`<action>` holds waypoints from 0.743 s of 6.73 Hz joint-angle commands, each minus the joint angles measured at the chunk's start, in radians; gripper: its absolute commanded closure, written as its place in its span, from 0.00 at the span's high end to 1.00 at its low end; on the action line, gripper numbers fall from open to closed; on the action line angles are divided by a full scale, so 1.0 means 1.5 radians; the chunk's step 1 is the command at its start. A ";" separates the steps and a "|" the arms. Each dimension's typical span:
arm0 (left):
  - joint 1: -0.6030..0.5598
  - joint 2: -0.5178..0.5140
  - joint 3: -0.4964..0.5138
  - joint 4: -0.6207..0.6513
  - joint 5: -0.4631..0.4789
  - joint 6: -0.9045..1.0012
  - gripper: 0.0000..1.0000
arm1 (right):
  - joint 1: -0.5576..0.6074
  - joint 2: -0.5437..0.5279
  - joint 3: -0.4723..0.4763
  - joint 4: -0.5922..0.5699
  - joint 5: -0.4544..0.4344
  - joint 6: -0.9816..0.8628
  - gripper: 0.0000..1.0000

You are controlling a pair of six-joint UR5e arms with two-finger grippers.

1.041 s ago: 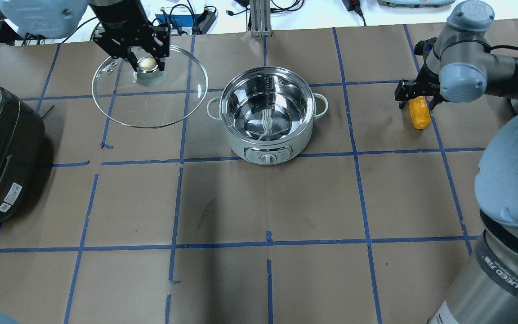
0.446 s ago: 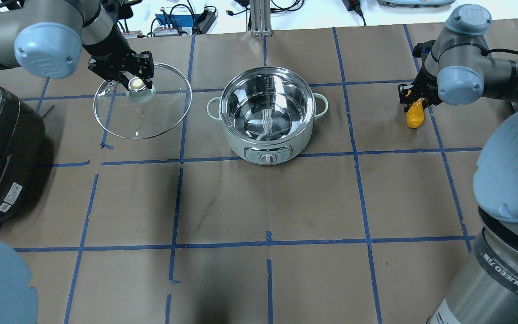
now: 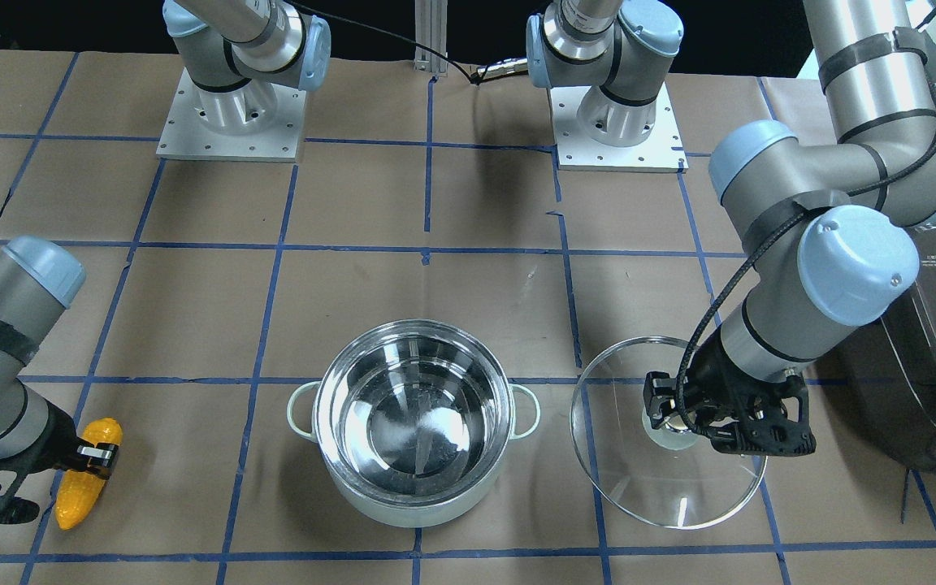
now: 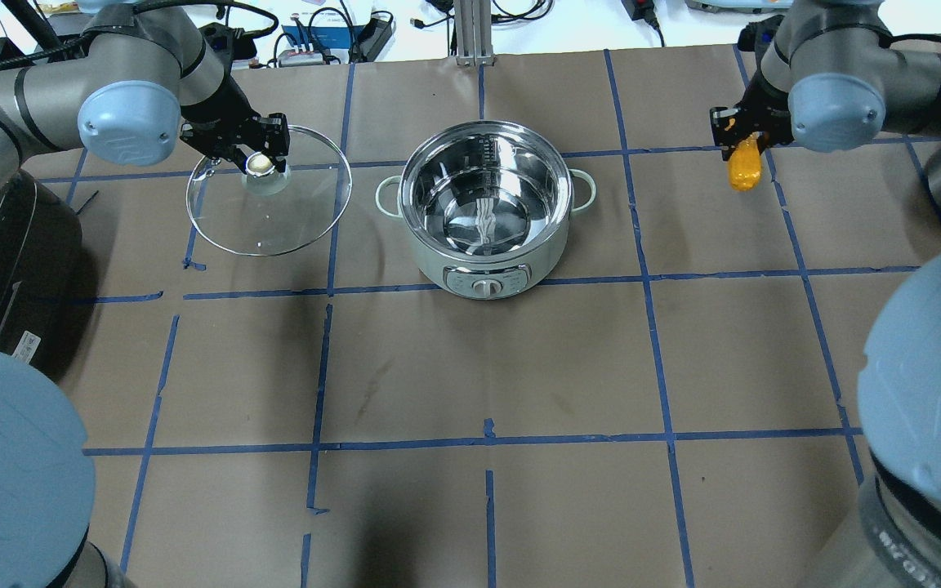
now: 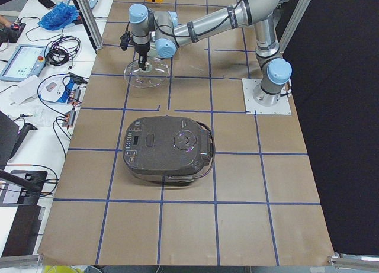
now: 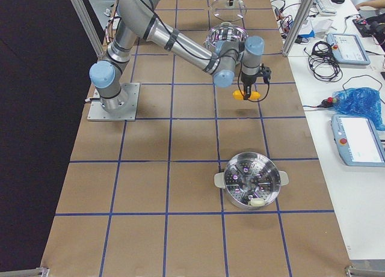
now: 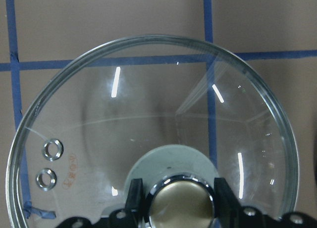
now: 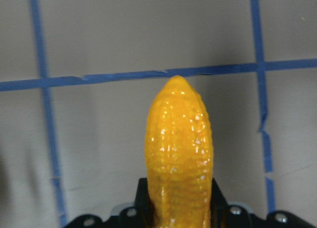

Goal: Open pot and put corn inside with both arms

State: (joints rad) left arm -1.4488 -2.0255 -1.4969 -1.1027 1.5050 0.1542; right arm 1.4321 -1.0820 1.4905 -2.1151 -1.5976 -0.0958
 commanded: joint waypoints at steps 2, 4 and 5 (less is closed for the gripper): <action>0.031 -0.043 0.003 0.054 -0.005 0.018 0.02 | 0.228 -0.035 -0.037 0.029 -0.011 0.102 0.07; 0.040 -0.053 -0.006 0.082 -0.007 0.032 0.02 | 0.290 -0.002 -0.075 0.025 -0.014 0.165 0.07; 0.040 -0.068 -0.008 0.102 -0.006 0.033 0.03 | 0.315 0.019 -0.113 0.027 -0.017 0.171 0.08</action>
State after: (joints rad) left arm -1.3901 -2.1076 -1.5040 -0.9805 1.4954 0.1967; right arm 1.8552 -1.0899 1.3787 -2.0757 -1.6179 0.1402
